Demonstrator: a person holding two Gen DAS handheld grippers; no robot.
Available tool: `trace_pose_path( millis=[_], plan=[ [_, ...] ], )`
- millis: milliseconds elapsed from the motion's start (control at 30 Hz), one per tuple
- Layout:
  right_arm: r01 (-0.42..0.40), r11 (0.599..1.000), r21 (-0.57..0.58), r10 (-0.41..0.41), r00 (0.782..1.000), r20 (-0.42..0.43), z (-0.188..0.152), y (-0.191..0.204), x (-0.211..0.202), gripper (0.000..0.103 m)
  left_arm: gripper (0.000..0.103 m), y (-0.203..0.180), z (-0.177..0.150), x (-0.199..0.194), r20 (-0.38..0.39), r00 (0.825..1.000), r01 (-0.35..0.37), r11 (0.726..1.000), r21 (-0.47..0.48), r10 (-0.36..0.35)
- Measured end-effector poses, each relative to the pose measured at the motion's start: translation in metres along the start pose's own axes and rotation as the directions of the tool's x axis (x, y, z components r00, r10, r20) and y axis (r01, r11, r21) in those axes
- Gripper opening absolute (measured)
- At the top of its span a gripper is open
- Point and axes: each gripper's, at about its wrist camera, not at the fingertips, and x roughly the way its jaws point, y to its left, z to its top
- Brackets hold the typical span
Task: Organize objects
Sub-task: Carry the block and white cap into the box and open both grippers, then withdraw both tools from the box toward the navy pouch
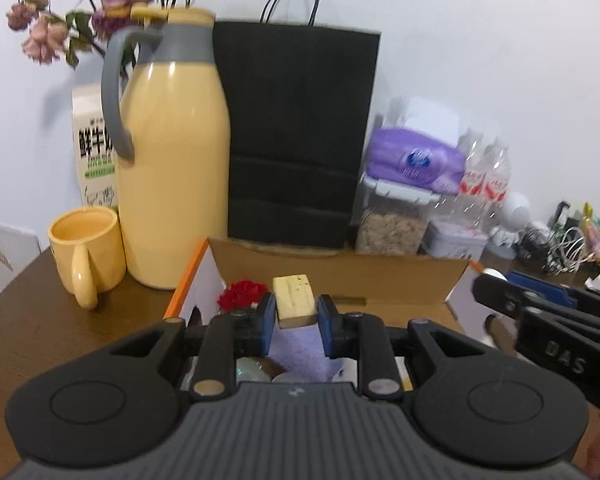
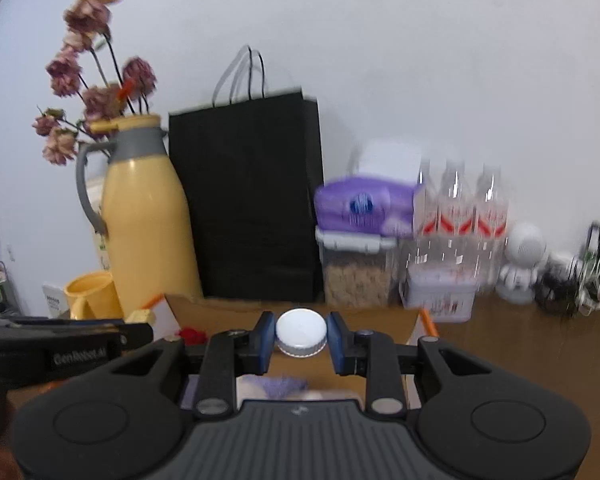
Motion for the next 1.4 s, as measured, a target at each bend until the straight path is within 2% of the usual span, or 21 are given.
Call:
trace_pose_path(
  millis=[100,233,267,300,333,367,400,433,467,500,533,600,867,1033,1267,1400],
  plan=[
    [-0.004,1.0,0.014,0.004,0.999,-0.033,-0.006,-0.006,0.009,0.027,0.023,0.001,-0.005,0.009,-0.029,1.0,-0.006,1.0,0.008,0.007],
    [-0.02,1.0,0.005,0.02,0.999,-0.049,-0.01,-0.005,0.011,0.027,0.025,-0.002,-0.01,0.009,-0.03,0.999,-0.023,0.999,0.028,0.023],
    [-0.022,1.0,0.003,0.022,0.999,-0.049,-0.01,-0.005,0.01,0.029,0.032,-0.002,-0.011,0.008,-0.023,0.999,-0.035,0.999,0.032,0.035],
    [-0.023,1.0,0.0,0.023,0.998,-0.051,-0.011,-0.005,0.009,0.037,0.048,-0.002,-0.011,0.007,-0.018,0.999,-0.043,0.998,0.036,0.044],
    [-0.022,1.0,0.002,0.022,0.999,-0.05,-0.011,-0.006,0.008,0.05,0.055,-0.001,-0.012,0.005,-0.011,0.999,-0.049,0.998,0.037,0.049],
    [-0.019,1.0,0.008,0.02,0.999,-0.045,-0.011,-0.007,0.007,0.059,0.07,-0.001,-0.012,0.004,-0.003,0.998,-0.055,0.998,0.036,0.055],
    [-0.014,1.0,0.017,0.014,0.999,-0.04,-0.01,-0.008,0.005,0.076,0.079,0.0,-0.013,0.002,0.004,0.998,-0.062,0.997,0.037,0.062],
    [-0.008,1.0,0.021,0.009,0.999,-0.037,-0.01,-0.01,0.005,0.087,0.081,0.0,-0.012,0.001,0.012,0.998,-0.069,0.997,0.04,0.069],
    [-0.002,1.0,0.022,0.003,0.999,-0.036,-0.011,-0.011,0.004,0.089,0.087,-0.001,-0.012,0.001,0.017,0.997,-0.075,0.996,0.042,0.075],
    [0.002,1.0,0.022,-0.001,0.999,-0.036,-0.011,-0.011,0.004,0.093,0.1,-0.001,-0.012,0.001,0.018,0.997,-0.078,0.996,0.043,0.078],
    [0.006,1.0,0.026,-0.005,0.999,-0.042,-0.011,-0.012,0.004,0.095,0.103,0.0,-0.012,0.0,0.023,0.996,-0.083,0.996,0.038,0.083],
    [0.007,0.999,0.041,-0.005,0.999,-0.052,-0.012,-0.015,0.006,0.103,0.103,0.002,-0.012,-0.003,0.042,0.995,-0.086,0.996,0.025,0.085],
    [0.019,0.999,0.049,-0.017,0.998,-0.052,-0.012,-0.016,0.005,0.103,0.103,0.006,-0.011,-0.001,0.028,0.995,-0.094,0.996,0.013,0.093],
    [0.018,0.999,0.043,-0.016,0.999,-0.045,-0.009,-0.013,-0.001,0.103,0.103,0.006,-0.01,-0.011,0.051,0.995,-0.084,0.996,0.013,0.083],
    [0.016,1.0,0.017,-0.016,1.0,-0.004,-0.002,-0.005,-0.027,0.103,0.103,0.007,-0.009,-0.037,0.093,0.994,-0.061,0.998,0.029,0.058],
    [0.021,1.0,-0.011,-0.021,1.0,0.017,-0.003,-0.001,-0.046,0.103,0.103,0.012,-0.017,-0.051,0.09,0.995,-0.053,0.998,0.039,0.049]
  ],
)
